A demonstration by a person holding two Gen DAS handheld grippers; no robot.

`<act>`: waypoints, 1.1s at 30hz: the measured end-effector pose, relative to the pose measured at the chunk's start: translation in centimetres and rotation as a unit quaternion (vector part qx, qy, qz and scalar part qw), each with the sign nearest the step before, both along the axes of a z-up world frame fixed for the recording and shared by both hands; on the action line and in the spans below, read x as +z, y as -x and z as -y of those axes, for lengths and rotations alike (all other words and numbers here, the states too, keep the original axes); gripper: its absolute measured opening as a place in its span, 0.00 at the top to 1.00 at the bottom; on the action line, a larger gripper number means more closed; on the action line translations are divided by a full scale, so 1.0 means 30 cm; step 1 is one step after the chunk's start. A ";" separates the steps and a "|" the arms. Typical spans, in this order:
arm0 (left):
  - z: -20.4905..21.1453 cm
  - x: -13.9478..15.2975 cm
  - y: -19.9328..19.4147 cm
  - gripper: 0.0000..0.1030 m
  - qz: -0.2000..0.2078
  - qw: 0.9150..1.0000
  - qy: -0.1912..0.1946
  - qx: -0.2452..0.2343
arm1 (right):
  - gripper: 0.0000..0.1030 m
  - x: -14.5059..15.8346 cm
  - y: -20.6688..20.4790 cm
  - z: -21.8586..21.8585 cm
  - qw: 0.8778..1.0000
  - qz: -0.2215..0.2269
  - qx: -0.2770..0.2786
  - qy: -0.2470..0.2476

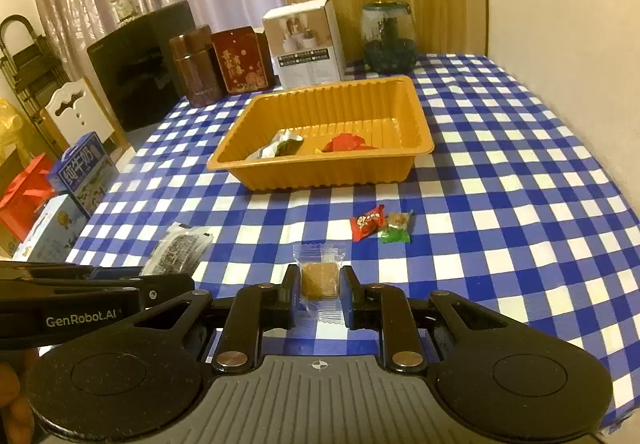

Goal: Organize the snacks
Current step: 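Lift the seaweed packet and square cake toward the orange tray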

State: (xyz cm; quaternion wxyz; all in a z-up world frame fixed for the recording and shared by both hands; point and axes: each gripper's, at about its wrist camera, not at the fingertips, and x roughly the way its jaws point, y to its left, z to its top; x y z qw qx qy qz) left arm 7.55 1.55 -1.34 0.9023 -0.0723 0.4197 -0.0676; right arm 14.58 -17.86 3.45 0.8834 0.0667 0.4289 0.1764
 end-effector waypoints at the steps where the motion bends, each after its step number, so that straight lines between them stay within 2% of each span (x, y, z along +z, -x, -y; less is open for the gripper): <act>1: 0.000 0.004 0.003 0.66 0.001 1.000 0.000 0.000 | 0.80 0.004 0.002 0.000 1.000 0.001 0.000 0.000; 17: -0.014 0.025 0.010 0.66 0.006 1.000 0.007 0.001 | 0.80 0.017 0.001 0.005 1.000 0.003 -0.003 0.000; 33: 0.008 0.024 -0.133 0.66 0.008 1.000 0.010 -0.002 | 0.80 0.011 -0.162 0.048 1.000 0.011 -0.013 0.000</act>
